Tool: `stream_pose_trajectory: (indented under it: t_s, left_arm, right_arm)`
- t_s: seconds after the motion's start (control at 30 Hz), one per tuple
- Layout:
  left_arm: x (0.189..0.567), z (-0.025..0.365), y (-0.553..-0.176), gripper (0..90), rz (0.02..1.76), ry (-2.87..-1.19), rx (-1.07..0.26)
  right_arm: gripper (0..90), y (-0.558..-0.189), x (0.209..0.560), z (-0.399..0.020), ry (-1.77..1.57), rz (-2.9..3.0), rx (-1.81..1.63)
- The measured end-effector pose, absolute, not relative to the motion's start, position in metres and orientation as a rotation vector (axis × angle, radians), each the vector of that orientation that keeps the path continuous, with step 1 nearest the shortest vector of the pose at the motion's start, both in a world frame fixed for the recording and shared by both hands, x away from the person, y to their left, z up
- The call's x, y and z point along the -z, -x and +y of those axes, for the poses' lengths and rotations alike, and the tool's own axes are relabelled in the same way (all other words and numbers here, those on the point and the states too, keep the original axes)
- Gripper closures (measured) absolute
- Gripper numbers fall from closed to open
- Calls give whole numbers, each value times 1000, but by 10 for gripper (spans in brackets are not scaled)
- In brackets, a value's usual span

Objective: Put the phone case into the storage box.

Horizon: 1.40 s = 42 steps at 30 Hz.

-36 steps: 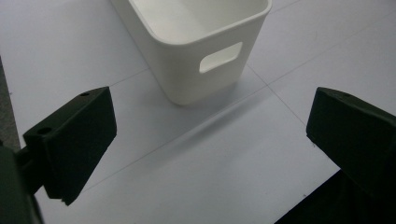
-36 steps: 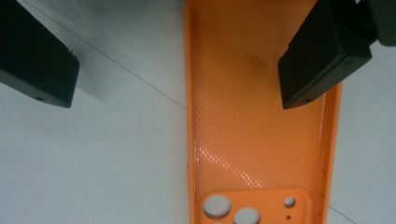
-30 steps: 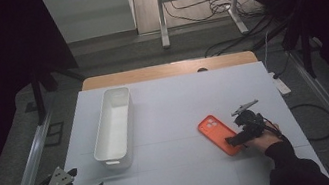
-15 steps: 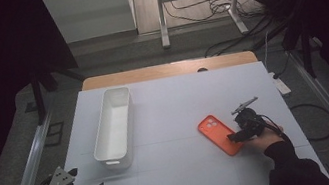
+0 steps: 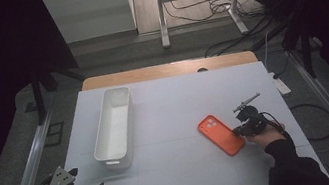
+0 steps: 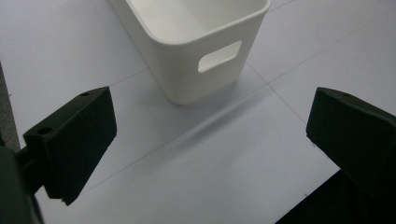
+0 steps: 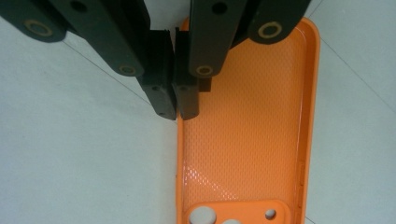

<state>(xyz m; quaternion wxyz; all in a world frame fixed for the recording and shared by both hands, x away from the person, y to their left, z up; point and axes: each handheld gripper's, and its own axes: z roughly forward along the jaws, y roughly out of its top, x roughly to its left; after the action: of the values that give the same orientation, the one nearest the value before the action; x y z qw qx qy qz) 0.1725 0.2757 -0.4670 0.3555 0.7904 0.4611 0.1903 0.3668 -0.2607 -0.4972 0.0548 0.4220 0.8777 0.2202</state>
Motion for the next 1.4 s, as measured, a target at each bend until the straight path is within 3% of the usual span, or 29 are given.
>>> stream_pose_trajectory:
  t_s: [1.4]
  left_arm:
    - [461,273,-183,0,1164,-1993,-351]
  right_arm:
    - [892,-348,454,-256,-1128,2521,-918]
